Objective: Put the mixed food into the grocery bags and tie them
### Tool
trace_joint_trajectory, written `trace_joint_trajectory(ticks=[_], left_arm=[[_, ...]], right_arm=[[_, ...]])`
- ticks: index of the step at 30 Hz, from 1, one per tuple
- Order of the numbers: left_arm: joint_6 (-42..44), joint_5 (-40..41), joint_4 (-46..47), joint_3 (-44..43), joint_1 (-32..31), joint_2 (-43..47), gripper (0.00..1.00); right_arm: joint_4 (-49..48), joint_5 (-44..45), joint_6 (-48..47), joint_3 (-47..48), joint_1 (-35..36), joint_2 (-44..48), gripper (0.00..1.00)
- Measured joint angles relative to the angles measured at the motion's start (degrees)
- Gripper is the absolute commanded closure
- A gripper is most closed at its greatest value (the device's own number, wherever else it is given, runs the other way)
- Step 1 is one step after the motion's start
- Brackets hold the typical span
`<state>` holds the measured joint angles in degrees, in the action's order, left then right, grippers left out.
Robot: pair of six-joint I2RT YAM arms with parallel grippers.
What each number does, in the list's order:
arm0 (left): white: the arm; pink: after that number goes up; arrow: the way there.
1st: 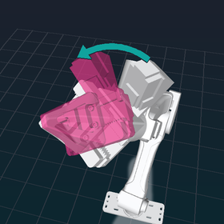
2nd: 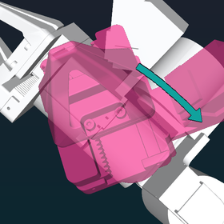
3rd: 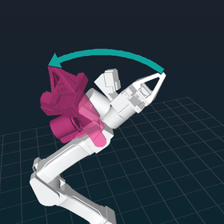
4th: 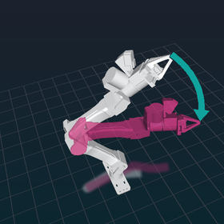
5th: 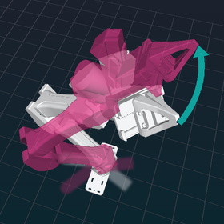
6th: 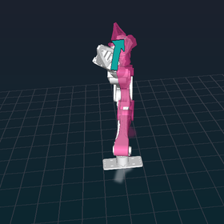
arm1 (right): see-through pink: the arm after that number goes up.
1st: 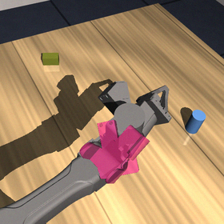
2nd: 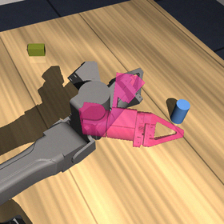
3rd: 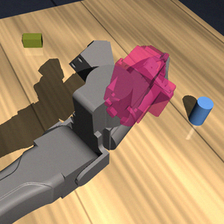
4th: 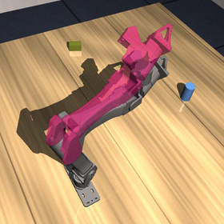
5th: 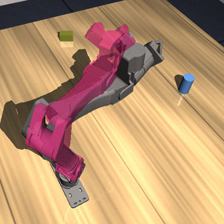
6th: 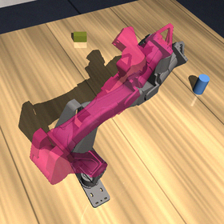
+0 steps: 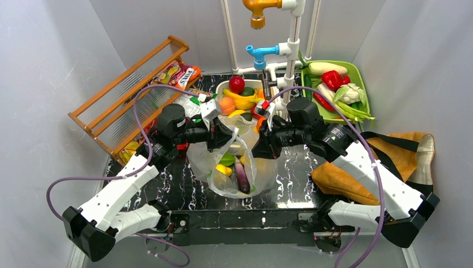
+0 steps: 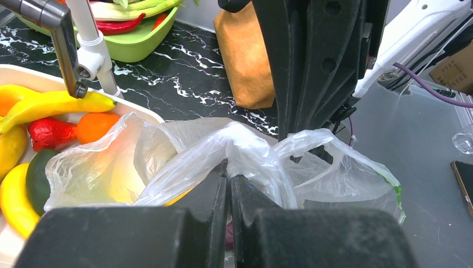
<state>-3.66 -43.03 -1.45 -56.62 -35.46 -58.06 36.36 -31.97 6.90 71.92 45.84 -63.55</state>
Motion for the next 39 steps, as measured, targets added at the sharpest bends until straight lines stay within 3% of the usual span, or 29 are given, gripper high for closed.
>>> trace_joint_trajectory(ticks=[5,17,25,37,39], left_arm=[[-1.3,0.1,1.5,0.0,0.0,-0.7,1.00],[-6.9,3.0,5.0,-0.2,0.0,-1.7,1.00],[-8.7,9.1,4.9,-0.2,0.0,-1.7,1.00],[-9.2,17.6,4.8,-1.8,0.0,-5.0,1.00],[-9.2,18.7,4.8,-2.3,0.0,-5.5,1.00]], right_arm=[[-1.7,-2.6,0.5,-0.2,0.0,-1.1,0.85],[-11.2,-9.0,4.2,0.0,0.0,-5.9,0.68],[-21.0,-7.7,9.7,-1.1,-0.1,-6.9,0.52],[-33.9,-1.8,21.4,-5.5,-0.1,-9.5,0.47],[-35.9,-0.7,23.1,-5.9,-0.1,-9.8,0.42]])
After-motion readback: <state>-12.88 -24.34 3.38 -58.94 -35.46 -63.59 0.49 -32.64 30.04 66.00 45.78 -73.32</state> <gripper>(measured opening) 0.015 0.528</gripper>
